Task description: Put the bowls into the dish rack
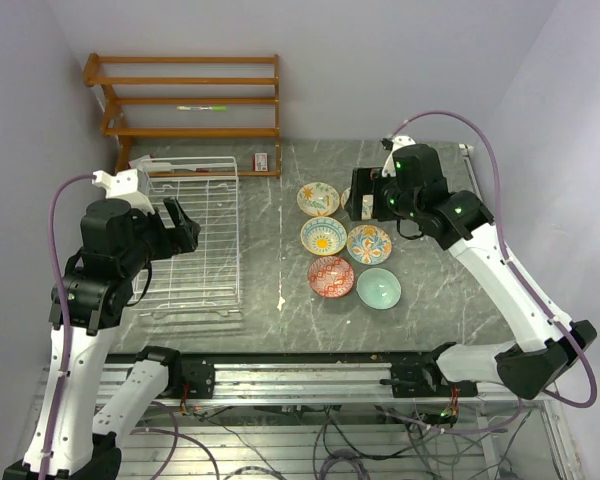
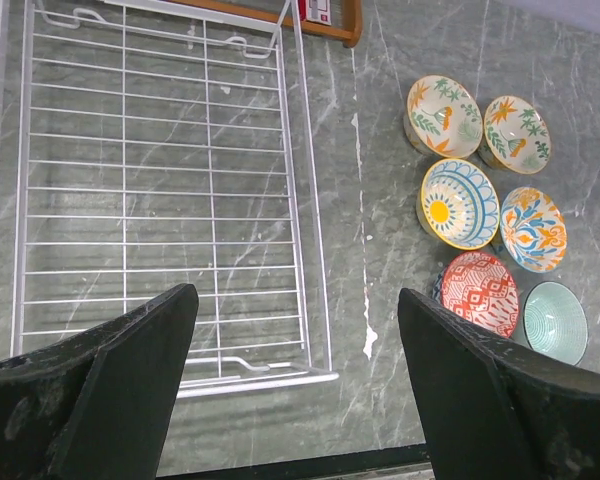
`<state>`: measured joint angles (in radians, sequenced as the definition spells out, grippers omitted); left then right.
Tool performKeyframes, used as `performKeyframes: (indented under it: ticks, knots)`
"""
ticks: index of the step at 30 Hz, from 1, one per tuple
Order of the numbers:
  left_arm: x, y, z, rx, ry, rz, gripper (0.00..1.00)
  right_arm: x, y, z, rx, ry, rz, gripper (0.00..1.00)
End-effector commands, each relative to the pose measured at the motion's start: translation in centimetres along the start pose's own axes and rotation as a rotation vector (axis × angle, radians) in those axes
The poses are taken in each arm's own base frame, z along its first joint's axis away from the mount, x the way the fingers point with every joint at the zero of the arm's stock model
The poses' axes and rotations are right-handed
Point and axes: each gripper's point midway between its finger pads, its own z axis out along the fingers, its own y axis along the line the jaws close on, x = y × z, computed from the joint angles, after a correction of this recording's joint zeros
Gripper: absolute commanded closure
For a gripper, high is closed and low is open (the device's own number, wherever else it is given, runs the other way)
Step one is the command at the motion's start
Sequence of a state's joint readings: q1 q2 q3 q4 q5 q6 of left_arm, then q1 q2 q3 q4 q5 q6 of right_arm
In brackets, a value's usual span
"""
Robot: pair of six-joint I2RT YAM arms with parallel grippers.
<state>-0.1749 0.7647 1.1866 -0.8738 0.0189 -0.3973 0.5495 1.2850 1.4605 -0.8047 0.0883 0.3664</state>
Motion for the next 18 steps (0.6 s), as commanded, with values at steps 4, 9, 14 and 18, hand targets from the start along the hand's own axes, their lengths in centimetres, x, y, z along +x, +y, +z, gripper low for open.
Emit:
performKeyframes:
  ticks: [4,9,14,18]
  knots:
    - [-0.7,-0.2,-0.9,0.004,-0.027,0.004,0.07,0.4,-5.1,-2.4,0.295,-0.028,0.142,0.00]
    - [-0.7,-0.2,-0.9,0.005,-0.030,0.009,0.07,0.8,-5.7,-3.2,0.306,-0.024,0.082,0.00]
    - [-0.5,-0.2,-1.0,0.008,-0.030,0.005,0.07,0.8,-4.7,-2.8,0.228,-0.027,0.015,0.00]
    - [-0.4,-0.5,-0.9,0.024,-0.025,-0.005,0.07,1.8,-3.5,-1.1,0.160,0.014,0.007,0.12]
